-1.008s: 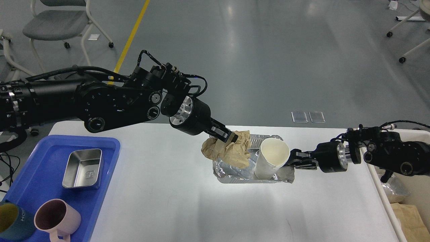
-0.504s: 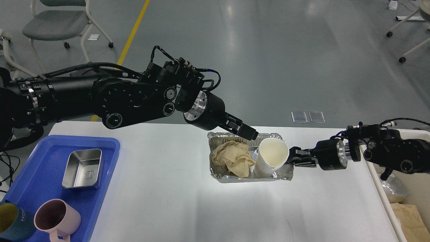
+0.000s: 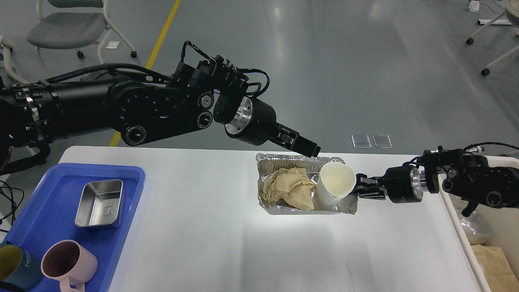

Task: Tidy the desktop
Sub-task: 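Carry the foil tray with the right gripper into the white box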

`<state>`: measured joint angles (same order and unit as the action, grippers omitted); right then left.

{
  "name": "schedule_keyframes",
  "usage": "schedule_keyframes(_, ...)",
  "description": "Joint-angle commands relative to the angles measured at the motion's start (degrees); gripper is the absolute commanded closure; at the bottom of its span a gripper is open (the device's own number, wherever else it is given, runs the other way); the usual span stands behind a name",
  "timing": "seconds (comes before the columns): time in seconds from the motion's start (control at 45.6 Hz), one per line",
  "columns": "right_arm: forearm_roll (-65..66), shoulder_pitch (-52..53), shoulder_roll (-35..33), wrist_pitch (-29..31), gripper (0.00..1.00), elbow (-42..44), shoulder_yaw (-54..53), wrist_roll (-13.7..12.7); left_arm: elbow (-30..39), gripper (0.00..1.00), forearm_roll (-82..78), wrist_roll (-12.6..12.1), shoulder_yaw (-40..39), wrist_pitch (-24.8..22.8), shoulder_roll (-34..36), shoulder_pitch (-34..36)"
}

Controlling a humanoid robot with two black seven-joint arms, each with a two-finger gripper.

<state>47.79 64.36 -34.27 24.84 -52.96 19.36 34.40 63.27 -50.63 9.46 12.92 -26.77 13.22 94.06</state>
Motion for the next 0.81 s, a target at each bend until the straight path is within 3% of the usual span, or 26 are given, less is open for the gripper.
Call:
schedule_keyframes(0.0, -2.08, -0.37, -1.5, -0.05, 1.0, 2.68, -0.03, -0.39, -2.0, 0.16, 6.49, -0.14, -3.68, 3.55, 4.43, -2.38)
schedule_keyframes(0.372, -14.04, -2.04, -6.95, 0.12, 1.0, 11.65, 0.15, -1.88, -8.43, 0.11, 16.87, -0.67, -16.86, 11.82, 12.0, -13.54)
schedule_keyframes(0.613, -23.44, -9.42, -7.92, 0.04, 1.0, 21.75, 0.15, -3.9, -9.04, 0.11, 17.23, -0.67, -24.96, 20.08, 15.52, -21.36)
schedule_keyframes(0.789, -32.32, -16.27, -8.09, 0.04, 1.0, 29.58, 0.06, -5.13, -15.1, 0.11, 20.39, -0.76, -30.76, 24.22, 15.61, -27.34)
